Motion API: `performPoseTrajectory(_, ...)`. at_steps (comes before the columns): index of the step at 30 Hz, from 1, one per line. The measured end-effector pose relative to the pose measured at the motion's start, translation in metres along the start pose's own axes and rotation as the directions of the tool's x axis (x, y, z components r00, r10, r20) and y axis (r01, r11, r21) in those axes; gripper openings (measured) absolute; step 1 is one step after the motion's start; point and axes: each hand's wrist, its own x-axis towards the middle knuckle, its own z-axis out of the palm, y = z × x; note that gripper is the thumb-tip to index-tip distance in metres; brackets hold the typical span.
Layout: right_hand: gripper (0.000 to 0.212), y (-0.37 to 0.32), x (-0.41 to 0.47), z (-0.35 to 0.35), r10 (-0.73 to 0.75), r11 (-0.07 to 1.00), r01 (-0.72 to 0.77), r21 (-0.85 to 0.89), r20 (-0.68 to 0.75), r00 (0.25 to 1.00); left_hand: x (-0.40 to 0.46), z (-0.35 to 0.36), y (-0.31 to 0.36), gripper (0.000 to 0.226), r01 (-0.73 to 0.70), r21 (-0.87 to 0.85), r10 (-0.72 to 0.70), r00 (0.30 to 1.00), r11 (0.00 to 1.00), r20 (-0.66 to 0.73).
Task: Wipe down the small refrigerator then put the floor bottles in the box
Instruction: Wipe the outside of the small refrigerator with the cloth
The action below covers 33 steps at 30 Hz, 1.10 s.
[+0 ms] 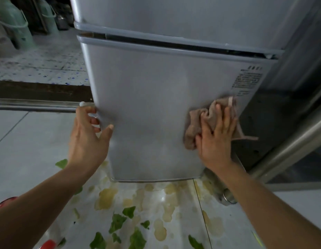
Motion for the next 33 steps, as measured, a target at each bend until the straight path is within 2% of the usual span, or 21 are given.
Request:
performPoseTrajectory(2,0.064,-0.015,-0.022,0.006,0.105,0.994,-0.105,-0.014,0.106,0.989,0.001,0.0,-0.001,0.043,-0.018,0.004,0.018,1.0,1.0,-0.001)
performPoseTrajectory(4,0.064,-0.023,-0.029,0.006,0.17,0.985,-0.172,0.009,0.12,0.978,0.003,0.001,-0.001,0.044,-0.02,0.001,0.02,1.0,1.0,-0.001)
performPoseTrajectory(6,0.06,-0.026,-0.02,0.0,0.211,0.972,-0.216,0.089,0.055,0.976,0.003,0.001,-0.001,0.044,-0.018,0.005,0.018,1.0,1.0,-0.007)
performPoseTrajectory(8,0.058,-0.022,0.009,-0.009,0.322,0.939,-0.307,0.154,-0.083,0.943,0.003,0.0,-0.001,0.045,-0.026,0.013,0.026,1.0,1.0,-0.012)
performPoseTrajectory(11,0.063,-0.013,0.055,-0.021,0.559,0.822,-0.489,0.291,-0.25,0.791,0.003,0.0,-0.002,0.044,-0.019,0.004,0.019,1.0,1.0,-0.003)
performPoseTrajectory(13,0.063,-0.014,0.063,-0.021,0.603,0.792,-0.515,0.326,-0.294,0.742,0.001,0.0,-0.003,0.043,-0.018,-0.014,0.018,1.0,1.0,-0.009)
performPoseTrajectory(18,0.065,-0.017,0.046,-0.009,0.647,0.753,-0.529,0.392,-0.291,0.705,-0.002,0.006,-0.009,0.042,-0.048,-0.047,0.046,0.998,0.998,-0.045)
performPoseTrajectory(21,0.067,-0.015,0.032,-0.001,0.65,0.741,-0.541,0.397,-0.224,0.726,-0.002,0.008,-0.011,0.041,-0.044,-0.061,0.042,0.998,0.997,-0.039)
performPoseTrajectory(29,0.075,-0.025,-0.035,0.01,0.661,0.631,-0.663,0.402,0.169,0.731,-0.002,0.006,-0.009,0.041,-0.055,-0.052,0.054,0.998,0.997,-0.026)
performPoseTrajectory(33,0.08,-0.02,-0.042,-0.006,0.63,0.586,-0.737,0.336,0.383,0.675,0.001,0.001,-0.005,0.044,-0.016,-0.001,0.016,1.0,1.0,0.02)
